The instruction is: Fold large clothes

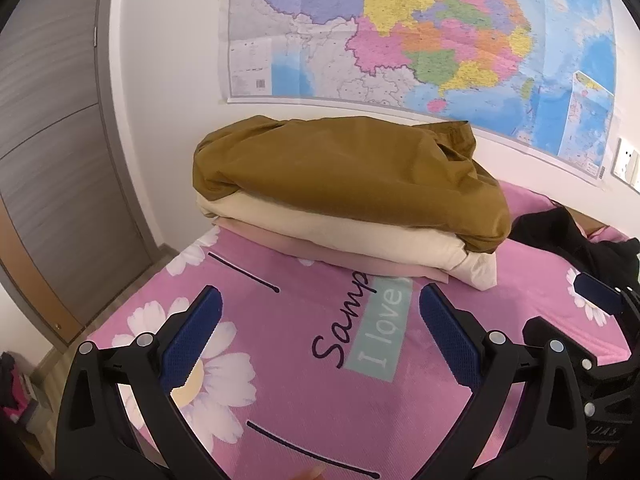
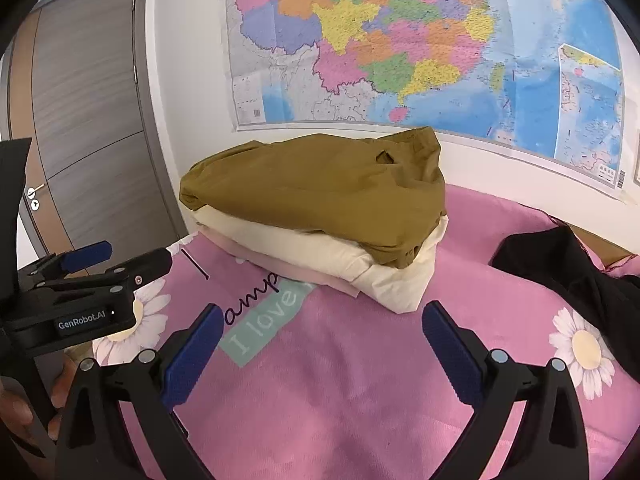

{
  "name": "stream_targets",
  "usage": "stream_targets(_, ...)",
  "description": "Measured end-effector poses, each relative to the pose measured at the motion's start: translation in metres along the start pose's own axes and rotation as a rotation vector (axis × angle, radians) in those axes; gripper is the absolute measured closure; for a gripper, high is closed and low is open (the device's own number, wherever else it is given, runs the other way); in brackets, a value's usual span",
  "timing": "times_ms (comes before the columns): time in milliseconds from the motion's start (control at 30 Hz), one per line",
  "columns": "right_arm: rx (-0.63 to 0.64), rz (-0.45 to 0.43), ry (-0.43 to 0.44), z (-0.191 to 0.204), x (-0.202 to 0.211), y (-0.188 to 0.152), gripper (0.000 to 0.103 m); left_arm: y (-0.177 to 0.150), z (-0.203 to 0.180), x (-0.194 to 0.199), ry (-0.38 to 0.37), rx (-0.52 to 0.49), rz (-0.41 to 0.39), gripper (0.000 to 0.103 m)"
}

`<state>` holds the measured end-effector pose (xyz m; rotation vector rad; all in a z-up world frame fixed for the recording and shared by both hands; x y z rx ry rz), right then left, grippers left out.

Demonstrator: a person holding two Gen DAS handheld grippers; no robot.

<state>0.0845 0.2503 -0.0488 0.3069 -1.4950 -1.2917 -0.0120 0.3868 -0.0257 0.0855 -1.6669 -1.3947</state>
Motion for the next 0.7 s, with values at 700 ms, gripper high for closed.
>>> stream_targets(700, -0.028, -0.007, 0.002, -0.003, 0.012, -0.006, 0.006, -0.014, -0.011, 0.003, 0.016, -0.019, 0.03, 0.005)
Point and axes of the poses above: each gripper's, at about its wrist camera, not at the fingertips, and x roughly against the way its jaws point, z to its left, y to its top, the point moved 9 cm from there along -x, roughly the way its jaws point, and after that the axes turned 7 degrees about y, right-handed, at the moved point
